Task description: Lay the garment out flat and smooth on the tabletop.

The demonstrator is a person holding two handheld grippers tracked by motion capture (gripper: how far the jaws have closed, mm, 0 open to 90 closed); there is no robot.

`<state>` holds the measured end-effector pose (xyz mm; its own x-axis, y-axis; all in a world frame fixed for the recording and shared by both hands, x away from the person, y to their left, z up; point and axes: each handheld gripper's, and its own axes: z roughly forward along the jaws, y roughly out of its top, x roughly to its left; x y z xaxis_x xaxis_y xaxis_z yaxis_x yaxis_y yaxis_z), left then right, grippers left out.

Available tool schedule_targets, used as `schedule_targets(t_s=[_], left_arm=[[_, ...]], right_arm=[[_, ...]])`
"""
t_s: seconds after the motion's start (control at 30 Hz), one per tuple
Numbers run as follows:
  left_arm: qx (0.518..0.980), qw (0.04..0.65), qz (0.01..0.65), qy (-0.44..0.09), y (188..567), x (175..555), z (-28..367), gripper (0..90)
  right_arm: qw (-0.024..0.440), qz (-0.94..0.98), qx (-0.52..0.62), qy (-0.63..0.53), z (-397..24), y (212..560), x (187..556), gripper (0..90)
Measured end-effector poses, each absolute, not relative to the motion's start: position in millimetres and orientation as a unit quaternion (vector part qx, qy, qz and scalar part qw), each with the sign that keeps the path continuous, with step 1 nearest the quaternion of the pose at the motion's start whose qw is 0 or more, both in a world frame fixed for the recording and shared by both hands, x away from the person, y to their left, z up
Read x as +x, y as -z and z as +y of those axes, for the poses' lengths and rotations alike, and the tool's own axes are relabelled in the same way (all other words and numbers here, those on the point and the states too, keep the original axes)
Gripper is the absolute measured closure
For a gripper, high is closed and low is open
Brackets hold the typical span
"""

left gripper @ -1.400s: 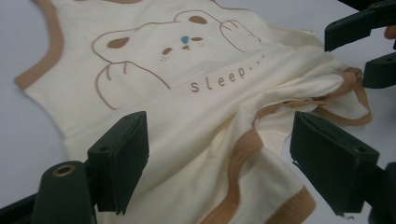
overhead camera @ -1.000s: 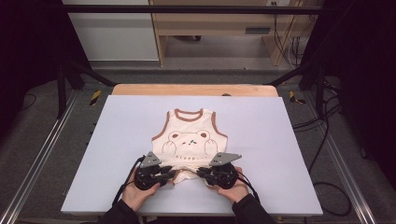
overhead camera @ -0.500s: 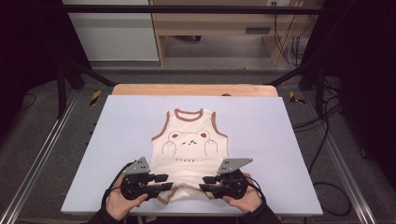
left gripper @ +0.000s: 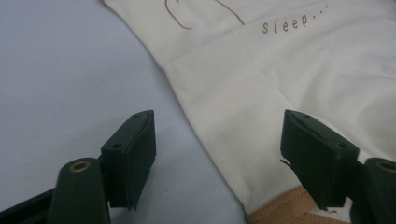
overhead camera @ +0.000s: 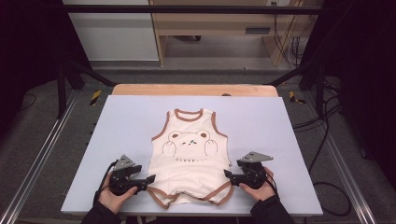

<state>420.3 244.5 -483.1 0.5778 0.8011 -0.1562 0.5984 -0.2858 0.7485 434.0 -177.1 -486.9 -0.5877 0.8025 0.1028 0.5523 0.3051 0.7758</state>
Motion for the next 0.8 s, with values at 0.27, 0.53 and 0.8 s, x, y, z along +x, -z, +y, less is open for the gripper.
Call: schedule_targets(t_s=[0.27,0.53,0.8], left_arm=[[0.809,0.377,0.431,-0.131,482.5,410.7,237.4,67.2],[0.82,0.36,0.42,-0.147,481.3,410.1,232.3,89.0],[0.796,0.391,0.432,-0.165,475.0,429.4,247.6,89.3]], right_arm=[[0.133,0.812,0.412,-0.392,-170.7,489.8,431.7,73.8],[0.125,0.815,0.402,-0.398,-167.2,488.0,434.2,89.9],[0.185,0.783,0.412,-0.427,-170.5,483.4,442.5,89.4]])
